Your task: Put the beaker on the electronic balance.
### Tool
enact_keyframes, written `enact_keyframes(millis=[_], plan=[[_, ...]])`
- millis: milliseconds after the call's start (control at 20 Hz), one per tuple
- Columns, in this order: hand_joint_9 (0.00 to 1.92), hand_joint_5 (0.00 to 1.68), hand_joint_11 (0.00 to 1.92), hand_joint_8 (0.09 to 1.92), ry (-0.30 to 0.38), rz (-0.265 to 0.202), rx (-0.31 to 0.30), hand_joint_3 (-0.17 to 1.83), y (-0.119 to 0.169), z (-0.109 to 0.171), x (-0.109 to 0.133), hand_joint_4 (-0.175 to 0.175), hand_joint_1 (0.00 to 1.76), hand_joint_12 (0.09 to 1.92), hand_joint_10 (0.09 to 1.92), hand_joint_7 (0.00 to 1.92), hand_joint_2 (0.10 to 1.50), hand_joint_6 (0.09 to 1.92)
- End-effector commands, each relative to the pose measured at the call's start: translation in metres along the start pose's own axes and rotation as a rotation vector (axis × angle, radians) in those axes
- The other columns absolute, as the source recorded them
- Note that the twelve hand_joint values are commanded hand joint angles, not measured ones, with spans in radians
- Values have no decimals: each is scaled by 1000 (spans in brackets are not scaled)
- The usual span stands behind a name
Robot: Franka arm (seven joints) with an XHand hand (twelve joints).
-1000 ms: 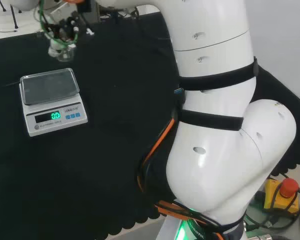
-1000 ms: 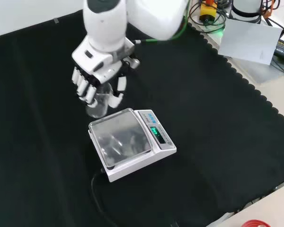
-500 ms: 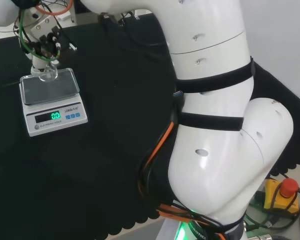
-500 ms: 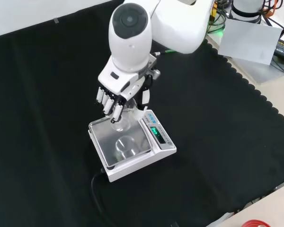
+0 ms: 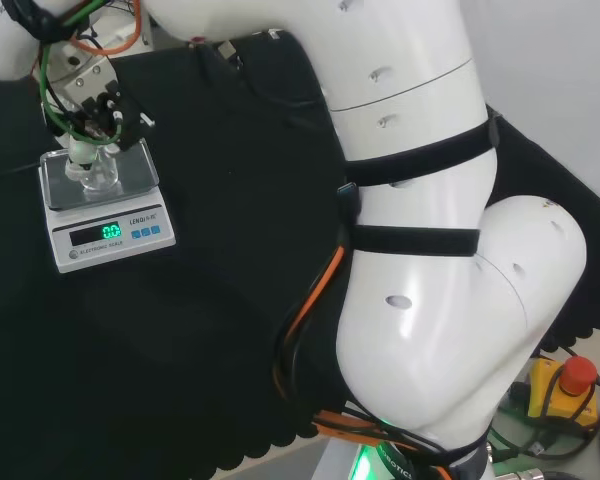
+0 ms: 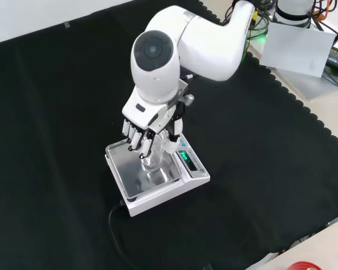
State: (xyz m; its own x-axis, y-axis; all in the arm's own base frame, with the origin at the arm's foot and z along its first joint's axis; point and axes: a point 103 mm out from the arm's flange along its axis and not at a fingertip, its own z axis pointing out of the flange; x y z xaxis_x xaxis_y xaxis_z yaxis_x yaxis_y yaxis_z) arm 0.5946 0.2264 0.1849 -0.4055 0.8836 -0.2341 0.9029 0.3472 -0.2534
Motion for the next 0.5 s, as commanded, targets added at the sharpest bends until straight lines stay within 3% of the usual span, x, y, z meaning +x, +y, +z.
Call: enact_keyframes(millis=[50, 150, 200, 400, 500], plan=[[1207, 876, 1049, 1077, 0, -3, 32, 593, 9, 10, 2, 87, 1091, 1041, 566, 871, 674, 1069], [920, 354, 666, 1019, 3, -14, 25, 625, 8, 5, -3, 34, 973, 1233, 620, 580, 551, 787], [790, 215, 515, 1011, 2, -14, 17, 603, 8, 3, -5, 20, 922, 1312, 694, 475, 528, 619], [437, 19, 139, 985, 18, -26, 3, 413, 4, -5, -11, -8, 746, 1484, 858, 201, 525, 117], [295, 3, 41, 925, 30, -60, 17, 305, 1, -10, -13, -1, 675, 1490, 882, 88, 543, 87]])
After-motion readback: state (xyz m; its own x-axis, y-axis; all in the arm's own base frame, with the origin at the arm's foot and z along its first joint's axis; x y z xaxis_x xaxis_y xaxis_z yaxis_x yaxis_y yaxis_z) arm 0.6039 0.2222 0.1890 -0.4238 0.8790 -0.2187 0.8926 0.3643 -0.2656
